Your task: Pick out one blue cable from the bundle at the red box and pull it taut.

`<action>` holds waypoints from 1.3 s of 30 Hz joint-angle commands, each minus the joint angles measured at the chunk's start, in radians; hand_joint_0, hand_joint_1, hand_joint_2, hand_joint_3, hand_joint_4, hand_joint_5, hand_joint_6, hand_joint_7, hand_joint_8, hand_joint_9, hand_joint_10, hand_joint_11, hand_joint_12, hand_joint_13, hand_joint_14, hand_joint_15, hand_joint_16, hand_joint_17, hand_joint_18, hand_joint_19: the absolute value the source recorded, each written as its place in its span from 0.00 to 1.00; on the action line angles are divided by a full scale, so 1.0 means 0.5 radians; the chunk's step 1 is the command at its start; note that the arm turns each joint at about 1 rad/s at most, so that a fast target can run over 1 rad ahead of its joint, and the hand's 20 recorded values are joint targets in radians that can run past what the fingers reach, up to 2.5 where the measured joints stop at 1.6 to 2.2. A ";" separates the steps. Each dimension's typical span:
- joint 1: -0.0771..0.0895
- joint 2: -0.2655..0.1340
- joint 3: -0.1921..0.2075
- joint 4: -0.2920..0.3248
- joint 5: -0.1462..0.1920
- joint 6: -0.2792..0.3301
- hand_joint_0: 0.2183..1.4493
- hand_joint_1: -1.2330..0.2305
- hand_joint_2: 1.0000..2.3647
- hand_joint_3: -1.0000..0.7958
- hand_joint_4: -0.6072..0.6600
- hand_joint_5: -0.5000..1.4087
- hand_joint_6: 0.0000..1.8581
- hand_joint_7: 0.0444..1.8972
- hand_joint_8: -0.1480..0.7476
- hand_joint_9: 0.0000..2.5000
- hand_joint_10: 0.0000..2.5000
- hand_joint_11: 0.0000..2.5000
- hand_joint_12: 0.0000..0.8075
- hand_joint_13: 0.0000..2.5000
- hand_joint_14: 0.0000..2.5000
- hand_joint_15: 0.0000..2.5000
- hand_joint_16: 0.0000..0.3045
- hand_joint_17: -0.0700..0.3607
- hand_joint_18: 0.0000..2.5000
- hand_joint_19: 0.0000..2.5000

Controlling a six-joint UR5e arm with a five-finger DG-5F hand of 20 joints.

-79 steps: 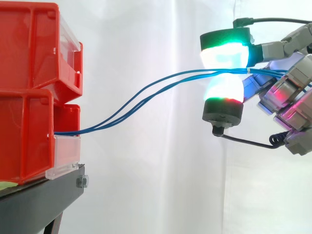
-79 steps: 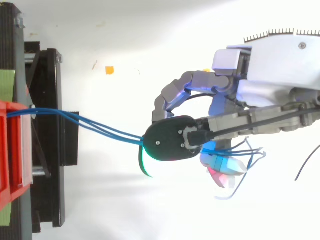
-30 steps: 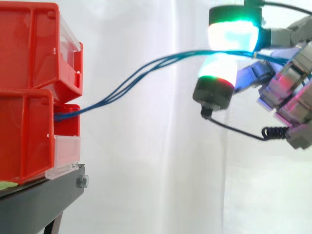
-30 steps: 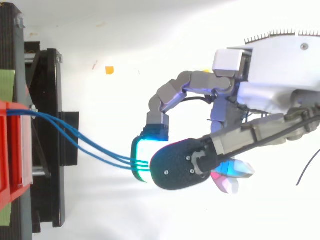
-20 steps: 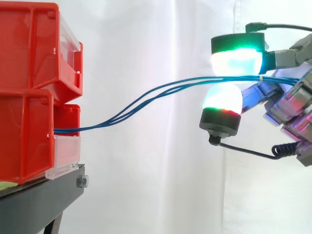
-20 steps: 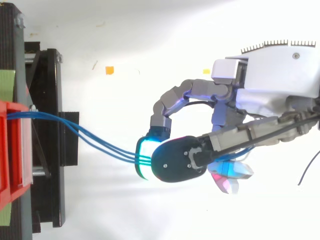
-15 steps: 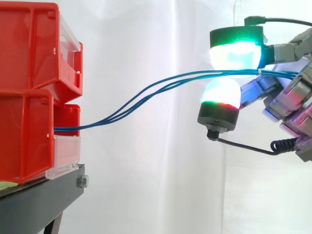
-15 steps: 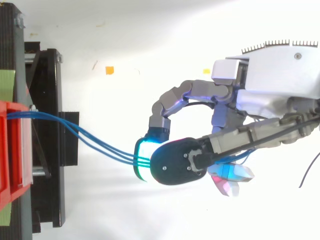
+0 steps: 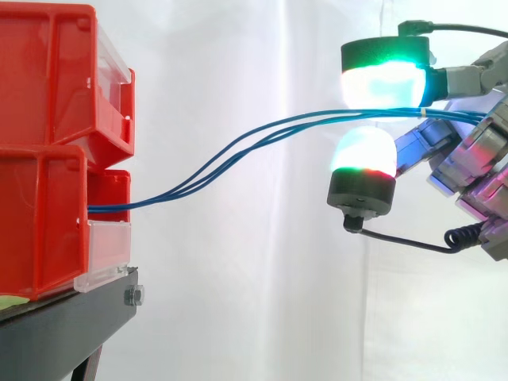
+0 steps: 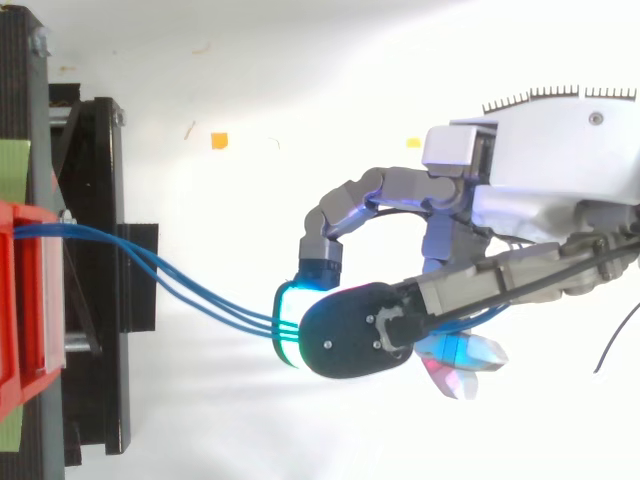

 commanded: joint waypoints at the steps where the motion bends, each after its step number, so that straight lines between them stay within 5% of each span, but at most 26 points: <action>1: 0.001 -0.002 -0.001 -0.011 -0.008 0.000 0.34 0.47 0.00 0.31 0.53 0.18 0.41 0.47 0.46 0.60 0.01 0.63 0.50 0.55 0.01 0.39 0.19 0.47 0.41 0.40; 17: 0.001 -0.002 -0.004 -0.036 -0.026 0.000 0.33 0.56 0.00 0.29 0.54 0.18 0.41 0.45 0.47 0.61 0.01 0.63 0.50 0.55 0.01 0.39 0.20 0.48 0.41 0.39; 25: 0.001 -0.002 -0.050 -0.014 -0.063 0.021 0.35 0.46 0.01 0.34 0.54 0.18 0.42 0.46 0.46 0.60 0.01 0.63 0.50 0.55 0.01 0.39 0.20 0.48 0.41 0.39; 29: 0.001 -0.002 -0.105 0.108 -0.060 0.018 0.35 0.45 0.01 0.35 0.53 0.17 0.44 0.46 0.47 0.60 0.01 0.64 0.50 0.55 0.01 0.39 0.20 0.48 0.41 0.39; 39: 0.001 -0.002 -0.108 0.173 -0.051 0.018 0.37 0.36 0.02 0.45 0.47 0.16 0.49 0.44 0.46 0.59 0.01 0.65 0.49 0.54 0.01 0.39 0.20 0.47 0.41 0.39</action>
